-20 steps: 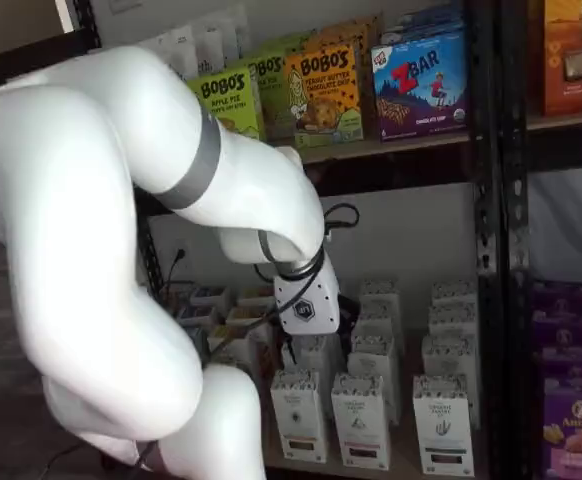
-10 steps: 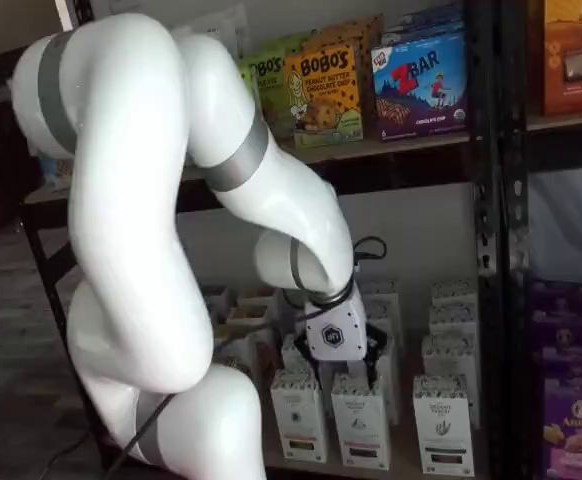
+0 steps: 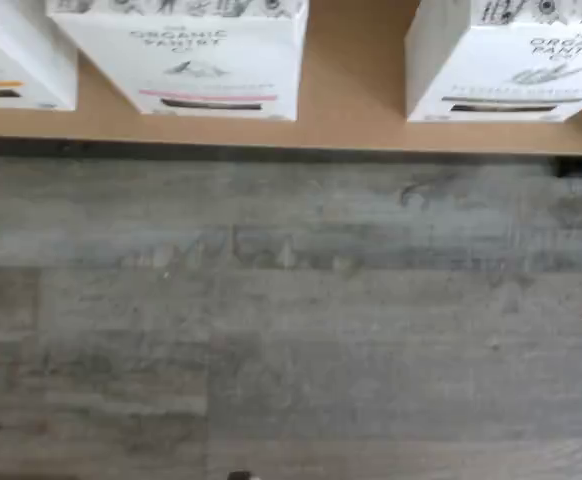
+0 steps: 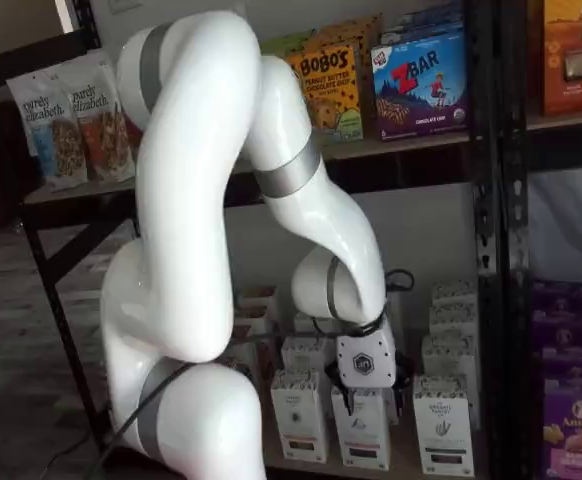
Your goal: Pick up the white box with a green strip in the middle, on the bottom shelf, the sixth box from the left
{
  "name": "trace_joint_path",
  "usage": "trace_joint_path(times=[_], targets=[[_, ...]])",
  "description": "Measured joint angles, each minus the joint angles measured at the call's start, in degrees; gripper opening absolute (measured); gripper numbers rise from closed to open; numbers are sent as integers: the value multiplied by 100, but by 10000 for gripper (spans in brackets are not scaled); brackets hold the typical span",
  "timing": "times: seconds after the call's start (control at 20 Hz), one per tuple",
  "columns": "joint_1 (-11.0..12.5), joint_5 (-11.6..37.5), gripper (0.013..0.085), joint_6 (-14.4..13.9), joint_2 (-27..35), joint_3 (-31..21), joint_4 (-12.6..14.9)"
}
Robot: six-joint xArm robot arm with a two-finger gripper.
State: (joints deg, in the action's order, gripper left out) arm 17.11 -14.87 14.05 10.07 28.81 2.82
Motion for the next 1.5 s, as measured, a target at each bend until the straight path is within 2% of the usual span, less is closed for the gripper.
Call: trace_joint_path(times=[0.1, 0.3, 0.35, 0.65, 0.95, 1.05, 1.5], targets=[[13, 224, 850, 89, 255, 122, -75], [-105, 302, 850, 944, 572, 381, -1065], [-118, 312, 850, 961, 639, 447, -1100], [-94, 252, 850, 432, 1023, 954, -538], [19, -60, 850, 632, 1434, 1545, -634], [63, -146, 850, 788, 1637, 1805, -753], [235, -344, 850, 860, 2474, 2814, -655]])
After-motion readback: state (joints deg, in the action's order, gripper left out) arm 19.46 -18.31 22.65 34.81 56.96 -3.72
